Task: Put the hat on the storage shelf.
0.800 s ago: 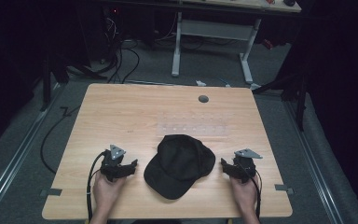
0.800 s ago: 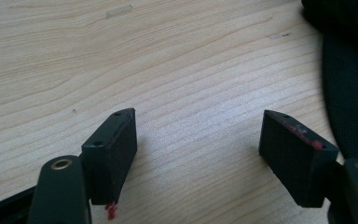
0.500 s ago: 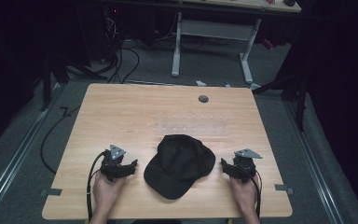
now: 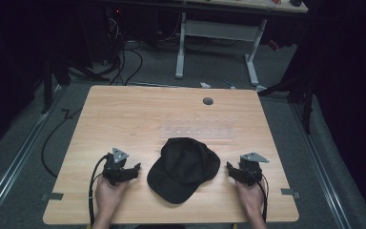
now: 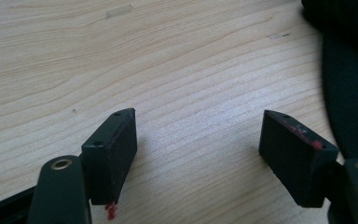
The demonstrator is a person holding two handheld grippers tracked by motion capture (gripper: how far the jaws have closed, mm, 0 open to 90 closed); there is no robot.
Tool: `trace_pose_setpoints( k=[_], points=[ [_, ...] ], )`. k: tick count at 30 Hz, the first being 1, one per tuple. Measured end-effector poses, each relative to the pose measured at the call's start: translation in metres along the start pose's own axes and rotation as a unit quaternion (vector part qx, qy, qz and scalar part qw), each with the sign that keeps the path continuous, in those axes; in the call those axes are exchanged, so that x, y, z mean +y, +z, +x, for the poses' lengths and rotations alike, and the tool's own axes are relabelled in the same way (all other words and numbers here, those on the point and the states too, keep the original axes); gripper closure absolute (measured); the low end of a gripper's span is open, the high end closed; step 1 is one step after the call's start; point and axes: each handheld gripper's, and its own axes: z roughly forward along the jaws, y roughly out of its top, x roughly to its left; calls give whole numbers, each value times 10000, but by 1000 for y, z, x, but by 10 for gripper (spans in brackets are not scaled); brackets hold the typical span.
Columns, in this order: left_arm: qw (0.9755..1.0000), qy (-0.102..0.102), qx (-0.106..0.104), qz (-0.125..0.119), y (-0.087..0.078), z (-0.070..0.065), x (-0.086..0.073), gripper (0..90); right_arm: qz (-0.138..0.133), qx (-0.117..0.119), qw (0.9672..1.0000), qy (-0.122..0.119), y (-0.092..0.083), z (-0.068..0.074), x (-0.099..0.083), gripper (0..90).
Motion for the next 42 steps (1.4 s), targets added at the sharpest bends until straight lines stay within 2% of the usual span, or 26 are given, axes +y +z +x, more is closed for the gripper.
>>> trace_pose_setpoints(
  k=[10, 20, 23, 25, 28, 32, 33, 36, 42],
  points=[
    [10000, 5, 5, 4, 0, 0, 0, 282, -91, 27, 9999, 81, -4, -2, 0, 434],
    [10000, -2, 8, 0, 0, 0, 0, 282, -313, 361, 9987, 154, -20, -5, 2, 467],
    [10000, 5, 7, 4, 0, 0, 0, 282, -303, 543, 9979, 168, -25, -5, 2, 463],
    [10000, 6, 6, 3, 0, 0, 0, 282, -320, 576, 9977, 156, -26, -4, 2, 465],
    [10000, -7, 4, -1, 0, 0, 0, 282, -360, 660, 9972, 0, -33, -2, 2, 468],
    [10000, -7, 3, -1, 0, 0, 0, 282, -339, 909, 9953, -4, -44, 3, 7, 441],
    [10000, -7, 3, -1, 0, 0, 0, 282, -339, 909, 9953, -4, -44, 3, 7, 441],
    [10000, -2, 5, 2, 0, 0, 0, 282, -420, 1047, 9936, -101, -53, 12, 11, 440],
    [10000, -2, 5, 3, 0, 0, 0, 281, -508, 1203, 9909, -312, -59, 25, 18, 424]
  ],
)
